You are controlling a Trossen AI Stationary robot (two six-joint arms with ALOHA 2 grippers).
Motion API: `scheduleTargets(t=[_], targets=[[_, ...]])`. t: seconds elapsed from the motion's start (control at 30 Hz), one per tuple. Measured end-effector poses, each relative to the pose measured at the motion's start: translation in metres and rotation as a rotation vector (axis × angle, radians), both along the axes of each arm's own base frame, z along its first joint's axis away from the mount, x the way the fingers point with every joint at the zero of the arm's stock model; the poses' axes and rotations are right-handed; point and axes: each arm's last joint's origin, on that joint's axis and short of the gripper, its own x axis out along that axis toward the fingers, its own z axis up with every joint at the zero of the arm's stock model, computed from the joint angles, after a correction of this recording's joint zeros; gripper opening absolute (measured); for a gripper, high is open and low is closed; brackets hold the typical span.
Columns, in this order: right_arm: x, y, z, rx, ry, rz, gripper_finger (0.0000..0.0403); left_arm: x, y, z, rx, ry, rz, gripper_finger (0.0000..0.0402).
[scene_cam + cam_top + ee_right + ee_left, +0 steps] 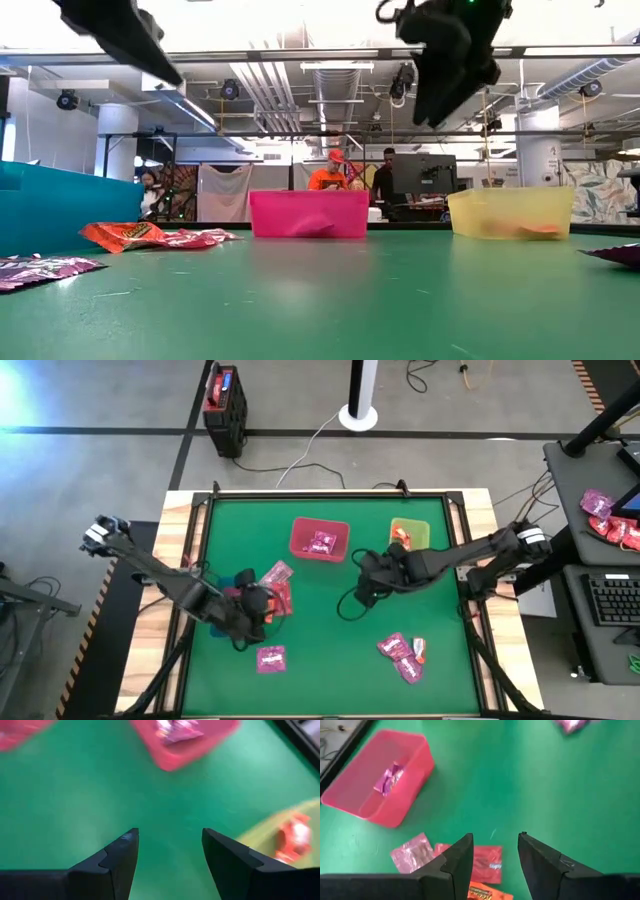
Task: Sort candy by brand, put in halloween buckets
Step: Put the red candy into the blue bin
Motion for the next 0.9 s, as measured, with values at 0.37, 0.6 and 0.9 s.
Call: scheduleTargets(t=[0.37, 0.6, 0.9], targets=[[0.007, 0.032, 0.004, 0.005, -0.127, 0.144, 0.0216, 0.038, -0.006, -0.060, -0.056, 0.256, -0.015, 0.0139], [0.008, 0.033, 0.002, -0.002, -0.128, 0.148, 0.0217, 0.056, 0.014, -0.079, -0.114, 0.391, -0.056, 0.0145], [0.007, 0.032, 0.000, -0.023, -0.122, 0.154, 0.0217, 0.065, 0.025, -0.095, -0.075, 0.448, -0.046, 0.0227]])
